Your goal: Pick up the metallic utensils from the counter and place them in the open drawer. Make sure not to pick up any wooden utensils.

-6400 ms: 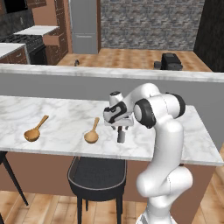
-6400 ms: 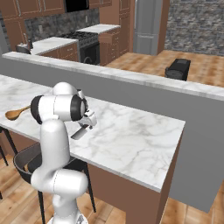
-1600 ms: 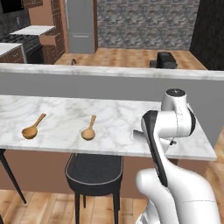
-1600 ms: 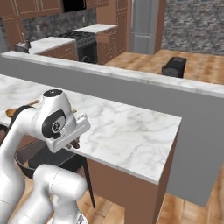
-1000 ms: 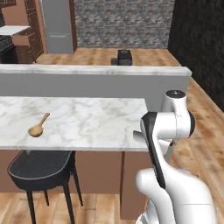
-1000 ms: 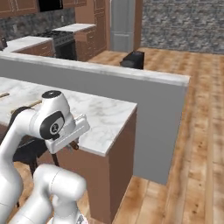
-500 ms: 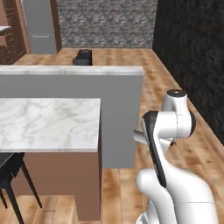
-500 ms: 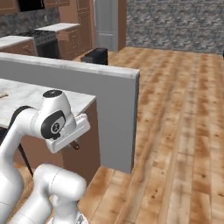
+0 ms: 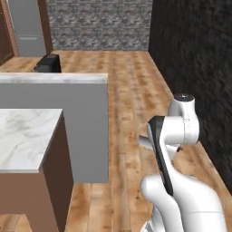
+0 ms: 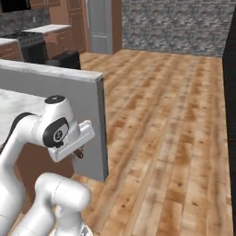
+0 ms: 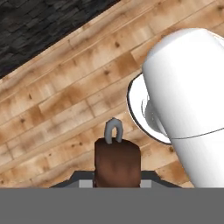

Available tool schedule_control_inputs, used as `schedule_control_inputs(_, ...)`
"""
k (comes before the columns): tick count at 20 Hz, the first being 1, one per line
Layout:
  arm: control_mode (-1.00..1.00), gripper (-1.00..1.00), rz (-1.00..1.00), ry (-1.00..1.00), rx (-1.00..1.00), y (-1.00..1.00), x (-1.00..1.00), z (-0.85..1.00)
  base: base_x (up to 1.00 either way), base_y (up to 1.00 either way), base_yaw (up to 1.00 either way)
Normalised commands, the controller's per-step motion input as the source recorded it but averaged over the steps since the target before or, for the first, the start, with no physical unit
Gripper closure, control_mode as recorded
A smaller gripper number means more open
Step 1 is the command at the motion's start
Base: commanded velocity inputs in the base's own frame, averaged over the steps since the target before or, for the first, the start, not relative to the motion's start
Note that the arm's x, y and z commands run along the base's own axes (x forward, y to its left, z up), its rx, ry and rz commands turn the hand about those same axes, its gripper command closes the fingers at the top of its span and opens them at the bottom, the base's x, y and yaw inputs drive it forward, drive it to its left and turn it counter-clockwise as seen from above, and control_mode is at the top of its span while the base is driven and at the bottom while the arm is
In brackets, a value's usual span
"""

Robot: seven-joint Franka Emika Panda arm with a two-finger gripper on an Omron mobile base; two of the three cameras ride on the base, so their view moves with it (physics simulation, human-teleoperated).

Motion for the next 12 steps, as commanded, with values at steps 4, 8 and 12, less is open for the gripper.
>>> schedule_control_inputs(4, 1.0, 1.0, 0.0, 0.0, 0.0, 0.0, 0.0, 0.0, 0.85, -0.95, 0.0)
schedule_control_inputs(8, 1.0, 1.0, 0.0, 0.0, 0.0, 0.0, 0.0, 0.0, 0.91, -0.66, 0.0)
schedule_control_inputs(12, 1.0, 1.0, 0.0, 0.0, 0.0, 0.0, 0.0, 0.0, 1.0, -0.52, 0.0)
